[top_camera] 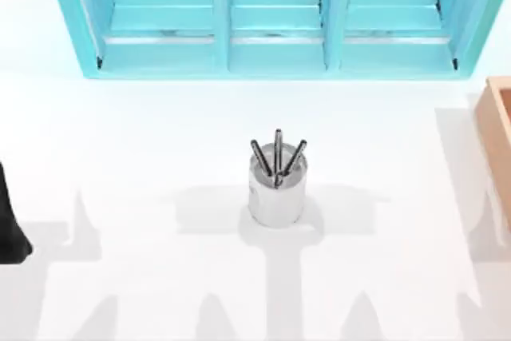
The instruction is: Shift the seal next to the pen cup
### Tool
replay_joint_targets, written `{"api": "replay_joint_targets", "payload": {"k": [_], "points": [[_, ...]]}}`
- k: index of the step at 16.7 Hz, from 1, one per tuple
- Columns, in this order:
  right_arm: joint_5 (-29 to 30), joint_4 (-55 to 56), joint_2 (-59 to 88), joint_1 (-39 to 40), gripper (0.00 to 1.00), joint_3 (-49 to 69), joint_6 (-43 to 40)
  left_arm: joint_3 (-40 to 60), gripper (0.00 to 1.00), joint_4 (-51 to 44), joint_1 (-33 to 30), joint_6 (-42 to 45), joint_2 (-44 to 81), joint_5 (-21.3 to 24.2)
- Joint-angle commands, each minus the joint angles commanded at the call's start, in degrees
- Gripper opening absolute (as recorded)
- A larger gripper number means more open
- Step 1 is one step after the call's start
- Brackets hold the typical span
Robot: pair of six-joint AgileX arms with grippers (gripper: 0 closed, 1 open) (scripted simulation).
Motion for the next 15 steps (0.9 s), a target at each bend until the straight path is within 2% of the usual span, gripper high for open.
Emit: {"api": "replay_joint_targets", "payload": {"k": [4,7,10,15], "points": [[0.00,0.00,0.00,0.00,1.00,0.00,0.00,1.84,1.00,-1.74,0.49,0.45,1.80,-0.09],[0.00,0.00,0.00,0.00,1.00,0.00,0.00,9.07,1.00,-8.09,2.07,2.06,9.01,-0.18],[0.00,0.00,0.00,0.00,1.00,0.00,0.00,20.59,1.00,-17.86,4.27,4.45,21.68,-0.15],[0.00,0.00,0.00,0.00,1.00,0.00,0.00,42.96,1.00,-38.35,8.58,9.22,51.53,-0.04]]}}
